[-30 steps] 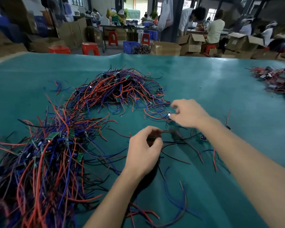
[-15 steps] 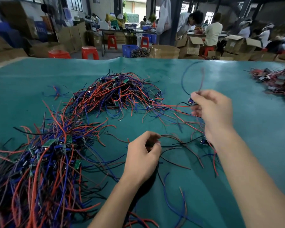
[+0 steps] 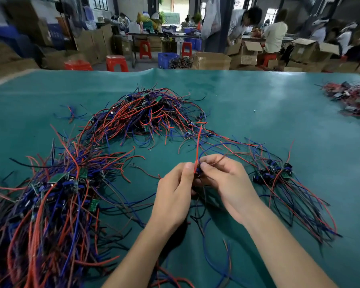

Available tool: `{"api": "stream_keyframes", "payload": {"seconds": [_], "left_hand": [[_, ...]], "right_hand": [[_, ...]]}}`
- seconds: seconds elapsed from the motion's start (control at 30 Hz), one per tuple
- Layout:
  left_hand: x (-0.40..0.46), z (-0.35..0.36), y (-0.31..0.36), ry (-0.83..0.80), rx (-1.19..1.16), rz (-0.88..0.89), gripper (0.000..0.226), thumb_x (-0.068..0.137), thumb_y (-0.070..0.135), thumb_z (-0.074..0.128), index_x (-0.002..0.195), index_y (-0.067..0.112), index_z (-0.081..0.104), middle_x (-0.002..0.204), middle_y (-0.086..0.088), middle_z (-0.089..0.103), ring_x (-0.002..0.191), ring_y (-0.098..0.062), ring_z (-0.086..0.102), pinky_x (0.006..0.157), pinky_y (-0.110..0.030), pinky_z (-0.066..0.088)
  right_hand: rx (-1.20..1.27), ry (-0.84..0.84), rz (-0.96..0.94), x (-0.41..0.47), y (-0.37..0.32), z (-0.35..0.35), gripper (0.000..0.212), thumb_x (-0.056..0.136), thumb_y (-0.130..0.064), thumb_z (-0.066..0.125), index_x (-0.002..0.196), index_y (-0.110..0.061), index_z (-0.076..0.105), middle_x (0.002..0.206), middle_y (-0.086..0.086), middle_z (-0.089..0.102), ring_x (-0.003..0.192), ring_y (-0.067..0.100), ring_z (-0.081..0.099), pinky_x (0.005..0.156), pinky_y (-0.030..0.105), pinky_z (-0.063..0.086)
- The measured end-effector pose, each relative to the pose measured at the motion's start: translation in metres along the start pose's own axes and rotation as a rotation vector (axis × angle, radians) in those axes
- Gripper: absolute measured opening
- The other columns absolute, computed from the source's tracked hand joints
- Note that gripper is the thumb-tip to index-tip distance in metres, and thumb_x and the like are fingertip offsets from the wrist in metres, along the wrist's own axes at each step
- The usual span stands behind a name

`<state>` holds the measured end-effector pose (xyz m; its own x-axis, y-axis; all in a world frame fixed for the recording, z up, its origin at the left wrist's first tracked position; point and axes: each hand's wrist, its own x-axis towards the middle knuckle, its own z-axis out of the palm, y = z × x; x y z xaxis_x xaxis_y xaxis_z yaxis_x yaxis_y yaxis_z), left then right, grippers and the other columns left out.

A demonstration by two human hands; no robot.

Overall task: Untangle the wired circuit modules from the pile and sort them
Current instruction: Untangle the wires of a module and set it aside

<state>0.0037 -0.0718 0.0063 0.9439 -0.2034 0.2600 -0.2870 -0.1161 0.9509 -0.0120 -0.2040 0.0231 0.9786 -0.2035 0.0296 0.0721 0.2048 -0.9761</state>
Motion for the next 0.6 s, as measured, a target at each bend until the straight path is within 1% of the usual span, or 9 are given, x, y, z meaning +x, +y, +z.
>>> {"api": "stream_keyframes", "payload": {"seconds": [0.1, 0.2, 0.27, 0.33, 0.4, 0.47, 0.53, 0.57, 0.6], "left_hand": [[0.0006, -0.0009, 0.0014, -0.003, 0.037, 0.015, 0.025, 0.103, 0.032, 0.049, 0.105, 0.022, 0.072, 0.091, 0.008, 0.074, 0.084, -0.009, 0.066, 0.078, -0.023, 0.052], [0.0009, -0.0009, 0.0008, -0.008, 0.034, -0.018, 0.018, 0.098, 0.025, 0.057, 0.103, 0.019, 0.073, 0.086, 0.003, 0.074, 0.081, -0.015, 0.067, 0.081, -0.037, 0.055], [0.0008, -0.0002, 0.0007, -0.021, 0.048, -0.023, 0.016, 0.098, 0.022, 0.058, 0.097, 0.018, 0.073, 0.081, 0.003, 0.073, 0.077, -0.015, 0.066, 0.08, -0.044, 0.054], [0.0001, 0.0001, 0.0018, -0.027, 0.027, -0.035, 0.02, 0.093, 0.03, 0.058, 0.092, 0.018, 0.073, 0.076, 0.003, 0.072, 0.072, -0.014, 0.064, 0.078, -0.046, 0.055], [-0.0005, -0.0002, 0.0038, -0.04, -0.004, -0.053, 0.024, 0.087, 0.036, 0.057, 0.091, 0.019, 0.073, 0.077, 0.003, 0.073, 0.072, -0.014, 0.065, 0.077, -0.046, 0.056], [-0.0003, -0.0002, 0.0043, -0.052, -0.024, -0.058, 0.027, 0.084, 0.04, 0.058, 0.09, 0.018, 0.073, 0.076, 0.0, 0.073, 0.07, -0.015, 0.063, 0.075, -0.047, 0.056], [0.0005, -0.0012, 0.0037, -0.05, -0.043, -0.065, 0.035, 0.083, 0.047, 0.058, 0.086, 0.016, 0.073, 0.076, -0.008, 0.072, 0.067, -0.017, 0.059, 0.072, -0.049, 0.053], [0.001, -0.0016, 0.0028, -0.046, -0.062, -0.073, 0.036, 0.084, 0.047, 0.058, 0.085, 0.015, 0.073, 0.077, -0.01, 0.072, 0.067, -0.016, 0.058, 0.07, -0.048, 0.052], [0.0011, -0.0018, 0.0019, -0.043, -0.077, -0.078, 0.031, 0.083, 0.042, 0.059, 0.084, 0.015, 0.073, 0.077, -0.008, 0.073, 0.067, -0.014, 0.059, 0.068, -0.044, 0.051]], "right_hand": [[-0.05, -0.02, -0.03, 0.001, 0.0015, -0.0016, 0.021, 0.097, 0.001, 0.062, 0.087, -0.014, 0.073, 0.087, 0.008, 0.075, 0.076, 0.021, 0.07, 0.073, 0.033, 0.06], [-0.094, -0.001, -0.045, 0.0036, 0.0032, -0.0034, 0.023, 0.095, -0.002, 0.065, 0.084, -0.019, 0.076, 0.092, 0.01, 0.074, 0.088, 0.026, 0.07, 0.084, 0.042, 0.06], [-0.108, 0.03, -0.03, 0.0048, 0.0046, -0.004, 0.024, 0.095, -0.003, 0.066, 0.082, -0.019, 0.077, 0.09, 0.009, 0.075, 0.086, 0.025, 0.07, 0.08, 0.04, 0.06], [-0.118, 0.053, -0.044, 0.0049, 0.0054, -0.0029, 0.021, 0.095, -0.004, 0.068, 0.081, -0.017, 0.075, 0.082, 0.006, 0.074, 0.078, 0.021, 0.069, 0.072, 0.034, 0.059], [-0.15, 0.069, -0.089, 0.0042, 0.0055, -0.0022, 0.018, 0.095, -0.005, 0.069, 0.082, -0.017, 0.073, 0.076, 0.002, 0.072, 0.071, 0.015, 0.067, 0.065, 0.027, 0.057], [-0.264, 0.082, -0.143, 0.0047, 0.0067, -0.0035, 0.015, 0.094, -0.009, 0.071, 0.082, -0.018, 0.071, 0.073, 0.002, 0.072, 0.067, 0.015, 0.065, 0.063, 0.029, 0.057], [-0.383, 0.075, -0.172, 0.0051, 0.0078, -0.0047, 0.012, 0.093, -0.014, 0.074, 0.083, -0.019, 0.069, 0.075, 0.004, 0.072, 0.067, 0.02, 0.067, 0.066, 0.036, 0.059], [-0.4, 0.056, -0.177, 0.0048, 0.0077, -0.0048, 0.011, 0.092, -0.016, 0.075, 0.084, -0.019, 0.068, 0.075, 0.005, 0.073, 0.067, 0.019, 0.068, 0.067, 0.037, 0.06], [-0.394, 0.031, -0.173, 0.0042, 0.007, -0.0049, 0.01, 0.09, -0.018, 0.076, 0.084, -0.02, 0.068, 0.074, 0.004, 0.073, 0.066, 0.016, 0.068, 0.067, 0.035, 0.059]]}}
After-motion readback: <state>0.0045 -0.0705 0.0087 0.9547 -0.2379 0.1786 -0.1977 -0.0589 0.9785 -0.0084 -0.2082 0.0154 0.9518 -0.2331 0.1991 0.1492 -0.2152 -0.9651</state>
